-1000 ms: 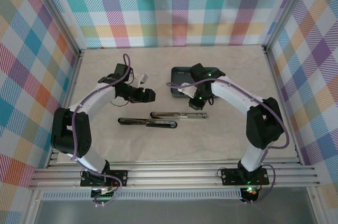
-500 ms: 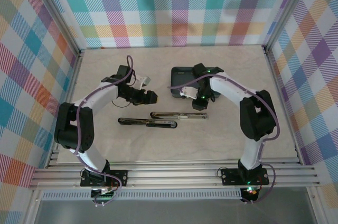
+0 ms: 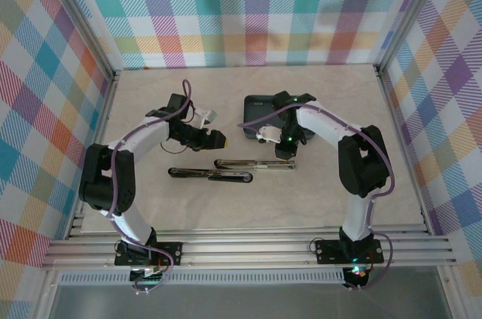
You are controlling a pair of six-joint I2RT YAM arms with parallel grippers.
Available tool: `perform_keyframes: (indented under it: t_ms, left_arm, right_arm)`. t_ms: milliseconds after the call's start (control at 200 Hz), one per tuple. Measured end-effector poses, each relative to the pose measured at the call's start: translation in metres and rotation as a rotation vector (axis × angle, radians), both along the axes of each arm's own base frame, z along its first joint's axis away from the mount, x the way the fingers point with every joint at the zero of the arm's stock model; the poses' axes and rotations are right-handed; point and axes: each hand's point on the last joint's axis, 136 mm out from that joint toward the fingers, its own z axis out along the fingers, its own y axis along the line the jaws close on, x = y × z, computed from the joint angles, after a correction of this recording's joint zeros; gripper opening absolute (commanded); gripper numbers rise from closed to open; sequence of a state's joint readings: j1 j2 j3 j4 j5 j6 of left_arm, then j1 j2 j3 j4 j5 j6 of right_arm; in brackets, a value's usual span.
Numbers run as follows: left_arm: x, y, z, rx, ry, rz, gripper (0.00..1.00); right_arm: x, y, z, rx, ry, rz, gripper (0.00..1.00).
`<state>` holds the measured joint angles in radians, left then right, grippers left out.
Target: Load the staples into the stapler
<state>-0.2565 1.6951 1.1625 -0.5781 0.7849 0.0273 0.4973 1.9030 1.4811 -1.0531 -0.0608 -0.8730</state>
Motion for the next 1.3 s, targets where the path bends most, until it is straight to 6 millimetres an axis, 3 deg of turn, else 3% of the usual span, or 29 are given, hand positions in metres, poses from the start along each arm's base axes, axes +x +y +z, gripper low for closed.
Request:
perform_keyframes:
  t_ms: [535,1300]
  left_arm:
    - [-0.002,-0.001,0.001,-0.008,0.010,-0.004,0.72]
    - [-0.004,0.000,-0.005,-0.001,0.038,-0.004,0.72]
  right_arm:
    - [-0.006,-0.003,-0.013,-0.028,0.052,0.002,0.17]
    - [-0.002,-0.003,-0.010,-0.054,0.018,0.044,0.16]
